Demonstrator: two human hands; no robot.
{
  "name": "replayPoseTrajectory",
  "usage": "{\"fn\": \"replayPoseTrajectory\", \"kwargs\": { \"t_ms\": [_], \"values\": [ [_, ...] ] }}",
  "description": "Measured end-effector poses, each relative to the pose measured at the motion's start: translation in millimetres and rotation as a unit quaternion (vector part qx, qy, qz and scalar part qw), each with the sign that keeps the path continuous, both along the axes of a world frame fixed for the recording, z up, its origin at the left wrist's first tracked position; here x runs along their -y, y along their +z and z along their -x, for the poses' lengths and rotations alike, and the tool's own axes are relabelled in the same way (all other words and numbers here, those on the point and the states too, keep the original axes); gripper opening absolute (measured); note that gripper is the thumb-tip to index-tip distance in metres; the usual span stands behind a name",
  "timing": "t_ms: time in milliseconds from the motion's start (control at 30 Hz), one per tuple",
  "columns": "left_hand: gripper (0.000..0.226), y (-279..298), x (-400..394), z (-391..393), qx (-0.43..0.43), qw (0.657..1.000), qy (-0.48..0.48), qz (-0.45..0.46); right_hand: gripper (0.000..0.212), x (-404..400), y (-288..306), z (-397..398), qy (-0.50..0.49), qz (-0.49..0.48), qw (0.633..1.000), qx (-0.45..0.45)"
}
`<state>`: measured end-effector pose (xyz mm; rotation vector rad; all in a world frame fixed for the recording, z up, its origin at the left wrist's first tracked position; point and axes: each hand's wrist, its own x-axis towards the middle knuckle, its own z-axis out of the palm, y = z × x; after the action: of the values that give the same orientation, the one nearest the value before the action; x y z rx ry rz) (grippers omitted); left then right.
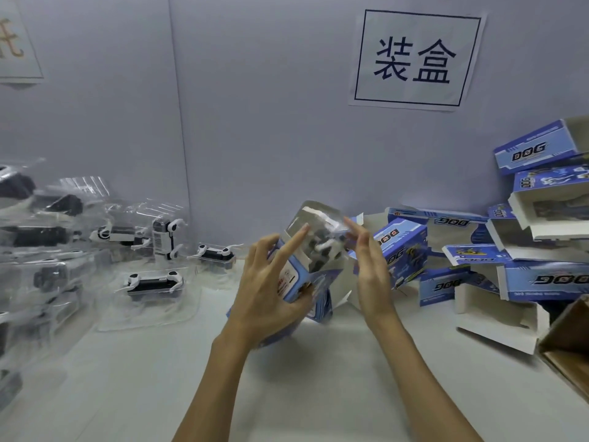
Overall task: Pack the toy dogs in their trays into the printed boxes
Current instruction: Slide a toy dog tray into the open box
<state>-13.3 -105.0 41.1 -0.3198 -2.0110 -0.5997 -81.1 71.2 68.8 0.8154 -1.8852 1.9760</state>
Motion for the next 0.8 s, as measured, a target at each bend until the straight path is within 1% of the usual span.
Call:
{"fn": "replayPoseTrajectory", "kwargs": {
  "t_ms": [100, 200, 300, 400, 467, 533, 633, 700, 800],
  "values": [
    [0.098, 2, -7, 1, -0.006, 0.998, -0.035, -0.053, 0.043, 2, -2, -1, -0.003, -0.045, 0.999, -0.031],
    [0.097, 1, -10, 2, 0.006, 0.990, -0.073, -0.122, 0.036, 2, -6, 0, -0.025, -0.063, 0.997, -0.031],
    [0.084, -2, -14, 2, 0.009, 0.983, -0.087, -0.165, 0.034, 2, -11, 0, -0.038, -0.097, 0.994, -0.037],
    [0.073, -4, -15, 2, 0.032, 0.967, -0.121, -0.222, 0.034, -1, -8, -4, -0.001, -0.082, 0.997, -0.004],
    [0.072, -2, -16, 1, 0.039, 0.956, -0.138, -0.255, 0.039, -5, -6, -6, 0.004, -0.071, 0.997, -0.014],
    [0.075, 0, -19, -1, 0.043, 0.938, -0.179, -0.295, 0.042, -8, -7, -9, 0.001, -0.057, 0.998, -0.038],
    [0.078, 0, -21, -1, 0.053, 0.922, -0.229, -0.307, 0.040, -12, -10, -12, -0.016, -0.041, 0.997, -0.069],
    [0.069, -3, -24, 0, 0.087, 0.913, -0.252, -0.310, 0.036, -13, -13, -11, -0.042, -0.040, 0.995, -0.083],
    [0.050, -9, -32, 1, 0.124, 0.922, -0.236, -0.281, 0.030, -16, -23, -8, -0.082, -0.049, 0.991, -0.096]
  ]
}}
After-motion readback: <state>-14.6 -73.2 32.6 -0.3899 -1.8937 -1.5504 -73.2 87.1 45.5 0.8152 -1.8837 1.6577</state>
